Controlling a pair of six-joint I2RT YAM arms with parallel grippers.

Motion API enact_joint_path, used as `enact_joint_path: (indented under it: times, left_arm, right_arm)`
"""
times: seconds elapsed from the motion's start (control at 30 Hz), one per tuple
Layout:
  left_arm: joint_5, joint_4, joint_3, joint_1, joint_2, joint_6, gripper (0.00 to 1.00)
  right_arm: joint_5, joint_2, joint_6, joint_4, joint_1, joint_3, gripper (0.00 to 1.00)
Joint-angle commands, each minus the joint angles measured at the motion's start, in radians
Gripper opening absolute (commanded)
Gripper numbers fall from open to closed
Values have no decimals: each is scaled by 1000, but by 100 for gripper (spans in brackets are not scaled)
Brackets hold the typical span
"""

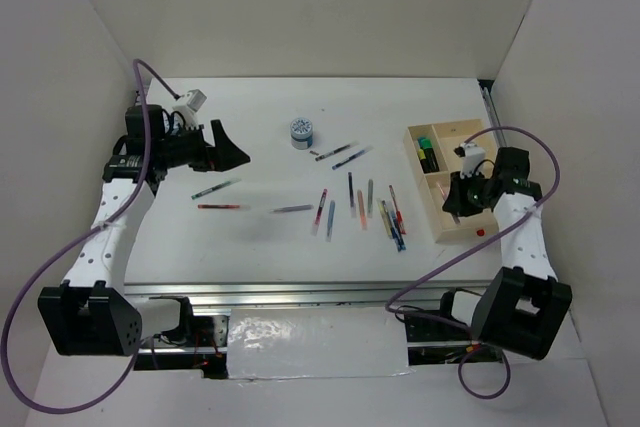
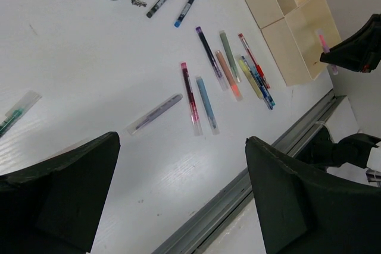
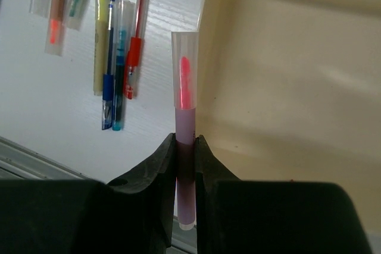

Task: Sort the stationery into containers
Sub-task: Place the pen in the storage box.

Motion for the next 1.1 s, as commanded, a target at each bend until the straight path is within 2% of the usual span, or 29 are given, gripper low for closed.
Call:
enact_joint_path:
  times: [0.0, 0.27, 0.33, 0.37, 0.53, 0.6, 0.73, 0.83, 0.93, 1.0, 1.03, 1.07]
  left_arm:
    - [-16, 5, -5, 12, 0, 32, 99]
    - [-105, 37, -49, 26, -29, -15, 99]
    - [-116, 38, -51, 32, -30, -12, 99]
    - [-122, 38, -51, 32, -27, -12, 99]
    - [-143, 22, -34, 43, -12, -3, 99]
    - [-195, 11, -31, 47, -9, -15, 99]
    - [-260, 26, -46, 70, -18, -44, 99]
    - [-324, 22, -45, 77, -13, -23, 99]
    - [-369, -14, -14, 86, 19, 55, 99]
    - [-380, -52, 22, 104, 52, 129, 99]
    - [-336, -70, 39, 112, 66, 173, 99]
    - [-318, -93, 55, 119, 82, 268, 95]
  right_arm:
    - [-17, 69, 18, 44, -6, 1, 0]
    - [32, 198, 42, 146, -28, -1, 0]
    - [48, 226, 65, 157, -26, 7, 6]
    - [51, 258, 73, 163, -26, 18, 12]
    - [109, 343, 137, 194, -8, 52, 15]
    - [167, 364, 183, 222, 20, 55, 16]
    - [227, 376, 223, 262, 61, 42, 27]
    - [246, 378, 260, 260, 87, 47, 44]
    - [258, 381, 283, 243, 101, 53, 52]
    - [262, 381, 285, 237, 104, 55, 53]
    - [270, 375, 285, 239, 106, 55, 53]
    - [275, 370, 285, 236, 104, 56, 53]
